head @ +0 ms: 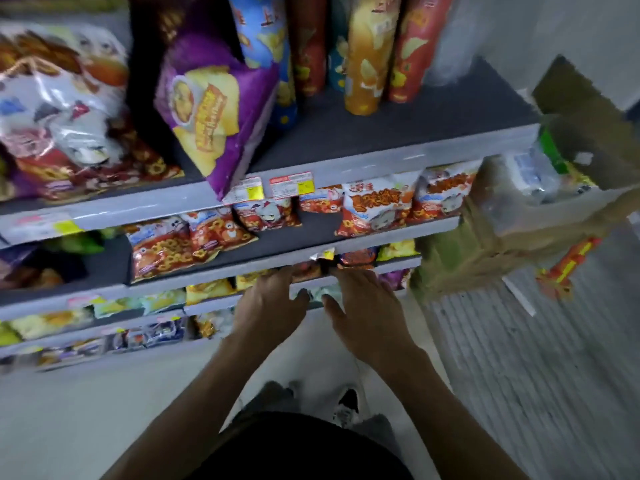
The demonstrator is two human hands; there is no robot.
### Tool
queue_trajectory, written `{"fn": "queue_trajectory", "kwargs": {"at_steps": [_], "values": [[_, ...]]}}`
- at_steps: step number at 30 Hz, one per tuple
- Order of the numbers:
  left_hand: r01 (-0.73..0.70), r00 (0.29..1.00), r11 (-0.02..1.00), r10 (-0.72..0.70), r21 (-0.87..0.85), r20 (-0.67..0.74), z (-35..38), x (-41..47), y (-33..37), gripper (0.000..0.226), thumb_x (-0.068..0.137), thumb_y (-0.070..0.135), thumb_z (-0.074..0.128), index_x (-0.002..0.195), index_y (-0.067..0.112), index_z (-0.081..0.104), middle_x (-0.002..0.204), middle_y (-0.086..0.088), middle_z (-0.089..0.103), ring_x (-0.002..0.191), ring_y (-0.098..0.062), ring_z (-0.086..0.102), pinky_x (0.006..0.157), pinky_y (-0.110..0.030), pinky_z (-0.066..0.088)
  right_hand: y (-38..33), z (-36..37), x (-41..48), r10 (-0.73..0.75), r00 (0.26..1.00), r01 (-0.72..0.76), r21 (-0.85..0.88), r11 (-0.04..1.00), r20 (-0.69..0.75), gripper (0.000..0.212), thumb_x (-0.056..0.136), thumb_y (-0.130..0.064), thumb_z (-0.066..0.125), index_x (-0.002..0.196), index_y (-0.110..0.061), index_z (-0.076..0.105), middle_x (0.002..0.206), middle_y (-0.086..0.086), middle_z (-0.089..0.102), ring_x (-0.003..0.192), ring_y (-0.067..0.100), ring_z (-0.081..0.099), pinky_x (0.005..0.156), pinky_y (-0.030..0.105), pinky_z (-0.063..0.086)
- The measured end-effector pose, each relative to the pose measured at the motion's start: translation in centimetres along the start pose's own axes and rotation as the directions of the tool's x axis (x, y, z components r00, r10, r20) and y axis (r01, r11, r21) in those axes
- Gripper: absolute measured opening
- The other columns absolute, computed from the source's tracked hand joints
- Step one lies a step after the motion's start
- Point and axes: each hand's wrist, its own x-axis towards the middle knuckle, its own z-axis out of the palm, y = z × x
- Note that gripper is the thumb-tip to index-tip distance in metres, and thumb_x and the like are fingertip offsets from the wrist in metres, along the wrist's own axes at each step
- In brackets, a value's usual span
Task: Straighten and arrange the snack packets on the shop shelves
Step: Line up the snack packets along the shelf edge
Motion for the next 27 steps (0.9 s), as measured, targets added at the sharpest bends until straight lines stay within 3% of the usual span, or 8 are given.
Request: {"fn": "queue_trajectory", "kwargs": {"at_steps": [5, 10, 15, 18, 24, 27], "values": [[0.289, 0.952, 0.956, -0.292, -0.04, -0.095, -1.9, -2.5, -6.1, 0.043, 0.097, 0.038, 0.066, 0.138, 0.028, 0.065, 0.13, -0.005, 0.073, 0.117, -0.034, 0.068, 0.093, -0.046, 0.058, -4.9, 3.0, 3.3, -0.229, 0.968, 0.23, 0.003, 0.973, 0.104, 0.056, 0.1, -0.047, 0.044, 0.144, -0.014, 0.054, 0.139, 0.008, 0.061, 0.132, 0.031, 0.052, 0.108, 0.045, 0.045], [0.416, 0.896, 0.903, -0.428, -0.111, -0.116, -3.9, -4.1, -13.1, 0.047, 0.095, 0.032, 0.065, 0.141, 0.023, 0.064, 0.131, -0.009, 0.073, 0.12, -0.035, 0.067, 0.096, -0.044, 0.056, -11.0, 5.4, 6.1, -0.292, 0.924, 0.304, -0.013, 0.953, 0.246, 0.061, 0.104, -0.049, 0.048, 0.155, -0.016, 0.038, 0.151, 0.005, 0.05, 0.139, 0.027, 0.044, 0.111, 0.043, 0.04], [0.456, 0.869, 0.879, -0.474, -0.141, -0.141, -6.3, -2.3, -20.6, 0.052, 0.098, 0.032, 0.065, 0.148, 0.023, 0.057, 0.143, -0.009, 0.065, 0.124, -0.038, 0.063, 0.093, -0.045, 0.052, -15.1, 8.4, 10.3, -0.156, 0.956, 0.152, 0.032, 0.988, 0.247, 0.074, 0.101, -0.042, 0.058, 0.161, -0.013, 0.027, 0.16, 0.011, 0.041, 0.142, 0.033, 0.044, 0.111, 0.044, 0.041], [0.45, 0.864, 0.871, -0.48, -0.196, -0.154, -7.4, -0.5, -24.8, 0.053, 0.097, 0.028, 0.067, 0.147, 0.015, 0.056, 0.14, -0.018, 0.064, 0.117, -0.043, 0.064, 0.091, -0.045, 0.053, -17.0, 10.4, 12.7, -0.022, 0.967, -0.001, 0.088, 0.996, 0.254, 0.086, 0.099, -0.045, 0.062, 0.165, -0.015, 0.015, 0.165, 0.011, 0.033, 0.144, 0.036, 0.044, 0.112, 0.045, 0.043], [0.459, 0.866, 0.852, -0.492, -0.25, -0.087, -8.9, 5.8, -31.6, 0.055, 0.09, 0.042, 0.071, 0.132, 0.009, 0.057, 0.126, -0.021, 0.064, 0.116, -0.046, 0.062, 0.085, -0.044, 0.05, -19.2, 15.1, 17.3, 0.238, 0.959, -0.278, 0.353, 0.893, 0.154, 0.085, 0.092, -0.043, 0.075, 0.16, -0.017, 0.03, 0.152, 0.008, 0.051, 0.135, 0.031, 0.054, 0.107, 0.035, 0.046], [0.463, 0.859, 0.824, -0.508, -0.328, -0.062, -9.1, 9.3, -32.6, 0.076, 0.086, 0.057, 0.076, 0.14, 0.009, 0.051, 0.134, -0.021, 0.06, 0.124, -0.045, 0.059, 0.097, -0.05, 0.052, -19.7, 16.3, 19.2, 0.307, 0.944, -0.326, 0.471, 0.82, 0.119, 0.082, 0.092, -0.041, 0.077, 0.157, -0.014, 0.036, 0.149, 0.008, 0.055, 0.134, 0.03, 0.056, 0.105, 0.031, 0.044]]}}
